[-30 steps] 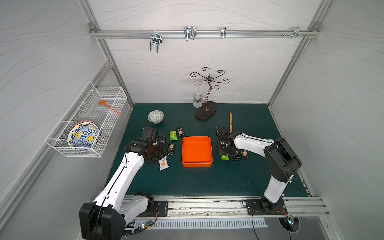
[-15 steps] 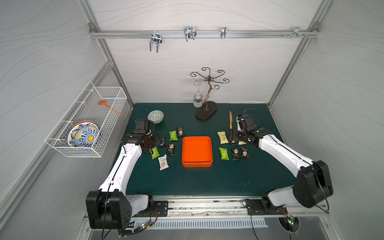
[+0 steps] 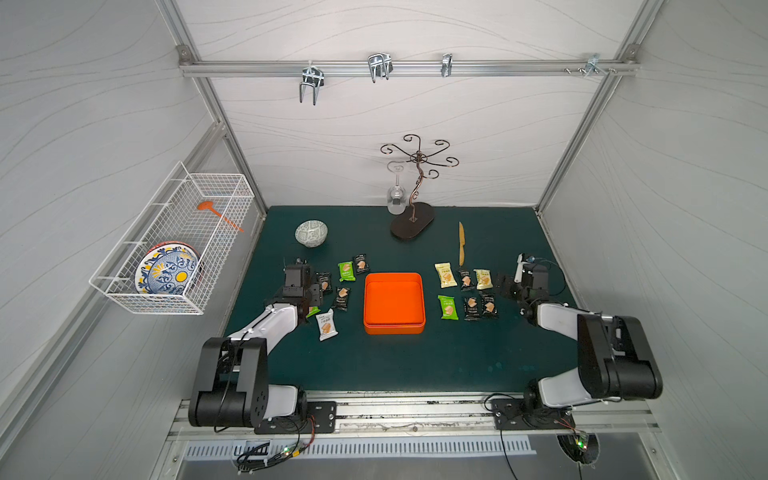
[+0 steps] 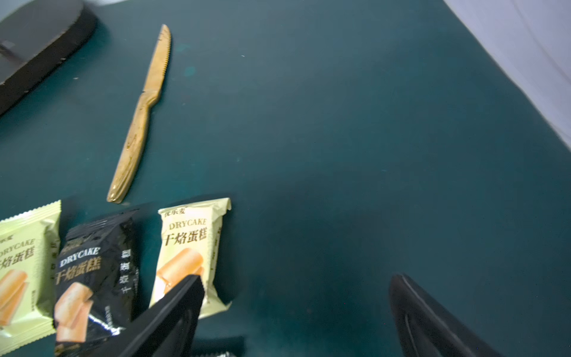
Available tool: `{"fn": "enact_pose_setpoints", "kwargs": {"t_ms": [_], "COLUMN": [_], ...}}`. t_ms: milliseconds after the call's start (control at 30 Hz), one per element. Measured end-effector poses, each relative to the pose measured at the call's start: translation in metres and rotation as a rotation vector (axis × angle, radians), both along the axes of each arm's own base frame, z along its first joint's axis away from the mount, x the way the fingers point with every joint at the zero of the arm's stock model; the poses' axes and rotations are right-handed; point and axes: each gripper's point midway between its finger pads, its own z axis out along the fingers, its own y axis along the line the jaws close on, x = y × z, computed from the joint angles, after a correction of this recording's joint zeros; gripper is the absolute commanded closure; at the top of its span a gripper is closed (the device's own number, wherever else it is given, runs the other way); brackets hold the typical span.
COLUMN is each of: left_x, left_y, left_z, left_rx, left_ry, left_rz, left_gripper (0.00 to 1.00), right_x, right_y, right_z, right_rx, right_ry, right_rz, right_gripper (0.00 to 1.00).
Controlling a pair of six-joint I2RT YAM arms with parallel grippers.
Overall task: Take the cookies out of the storage box
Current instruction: Reset both arms
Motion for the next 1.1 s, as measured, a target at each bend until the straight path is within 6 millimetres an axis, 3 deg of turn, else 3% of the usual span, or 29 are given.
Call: {"fn": "enact_pose_setpoints", "kwargs": {"t_ms": [33, 67, 133, 200, 300, 533, 733, 900, 1100], "left_x": [0.001, 0.002, 0.007, 0.017, 0.027, 0.029, 0.053, 0.04, 0.044], "left_y": [0.002, 0.003, 0.006, 0.008, 0.009, -0.003, -0.005, -0.003, -0.002], "left_z": [-0.003, -0.005, -0.004, 0.007, 0.027, 0.045, 0.036, 0.009, 0.015], "left_rx": [0.013, 0.024, 0.04, 0.051, 0.054, -0.002, -0.03, -0.018, -0.019], "left_ry": [-0.025, -0.052, -0.09, -0.153, -0.254, -0.363, -0.364, -0.333, -0.363], "left_rz": [0.003, 0.003, 0.014, 0.023, 0.022, -0.022, -0.021, 0.003, 0.012], "left_gripper": [0.02, 0.0, 0.0, 0.0, 0.0, 0.0, 0.0, 0.0, 0.0], "right_x": [0.001, 0.002, 0.006, 0.004, 0.01, 0.019, 0.019, 0.019, 0.019], "right_y": [0.004, 0.007, 0.014, 0.02, 0.028, 0.035, 0.035, 0.035, 0.035], "right_z": [0.0, 0.001, 0.005, -0.002, 0.003, 0.018, 0.018, 0.018, 0.018], "right_rx": [-0.002, -0.008, -0.023, -0.036, -0.051, -0.074, -0.075, -0.075, -0.075], "right_ry": [-0.016, -0.044, -0.119, -0.116, -0.14, -0.196, -0.196, -0.196, -0.196], "right_rz": [0.02, 0.036, 0.064, 0.089, 0.127, 0.153, 0.153, 0.153, 0.153], "right_gripper": [0.01, 0.01, 0.01, 0.01, 0.01, 0.01, 0.01, 0.01, 0.01]}}
